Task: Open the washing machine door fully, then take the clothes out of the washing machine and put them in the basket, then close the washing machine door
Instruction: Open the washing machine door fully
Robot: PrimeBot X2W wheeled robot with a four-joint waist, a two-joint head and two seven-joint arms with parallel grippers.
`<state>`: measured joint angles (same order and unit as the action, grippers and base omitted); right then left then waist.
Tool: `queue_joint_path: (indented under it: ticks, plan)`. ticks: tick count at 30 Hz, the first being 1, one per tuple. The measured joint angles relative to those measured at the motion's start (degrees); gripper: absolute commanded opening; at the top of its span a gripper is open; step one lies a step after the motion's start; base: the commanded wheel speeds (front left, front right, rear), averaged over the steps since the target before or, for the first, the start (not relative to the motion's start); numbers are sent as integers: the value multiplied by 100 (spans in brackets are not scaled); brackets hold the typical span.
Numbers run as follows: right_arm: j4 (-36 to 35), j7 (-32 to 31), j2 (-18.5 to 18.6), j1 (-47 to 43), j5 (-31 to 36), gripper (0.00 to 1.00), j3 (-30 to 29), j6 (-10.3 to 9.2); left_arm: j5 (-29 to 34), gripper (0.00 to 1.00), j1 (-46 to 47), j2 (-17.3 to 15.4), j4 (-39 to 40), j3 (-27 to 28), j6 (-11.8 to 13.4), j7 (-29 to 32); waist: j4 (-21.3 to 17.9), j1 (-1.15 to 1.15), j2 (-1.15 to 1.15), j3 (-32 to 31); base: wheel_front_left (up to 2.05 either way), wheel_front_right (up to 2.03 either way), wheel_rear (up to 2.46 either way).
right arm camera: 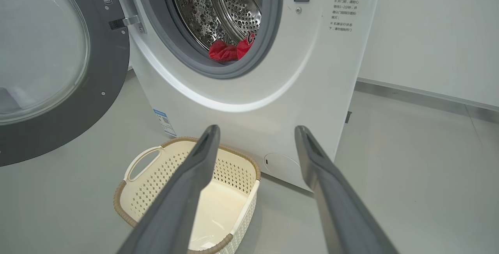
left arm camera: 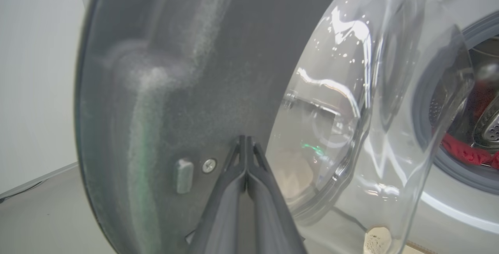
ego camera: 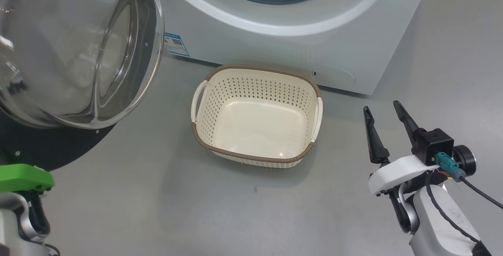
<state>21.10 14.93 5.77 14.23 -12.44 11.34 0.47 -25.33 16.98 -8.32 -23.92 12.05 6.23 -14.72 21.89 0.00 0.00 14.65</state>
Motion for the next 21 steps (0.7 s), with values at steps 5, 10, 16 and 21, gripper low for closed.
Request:
queue_joint_path:
  ticks: [5,10,16,21]
  plan:
    - [8,0,12,57,0,100,-69,7,-26,0,241,-100,-241,174,1,0,-44,0,0,70,0,0,0]
    - [27,0,14,58,22,100,-107,13,131,0,303,-187,-377,141,2,0,-63,0,0,82,0,0,0]
    - [57,0,1,57,54,100,-201,45,238,0,300,21,-263,119,2,0,-63,0,0,7,0,0,0]
    - [52,0,-8,52,54,100,-268,45,458,0,257,167,62,-84,-109,0,-13,0,0,-85,0,0,0]
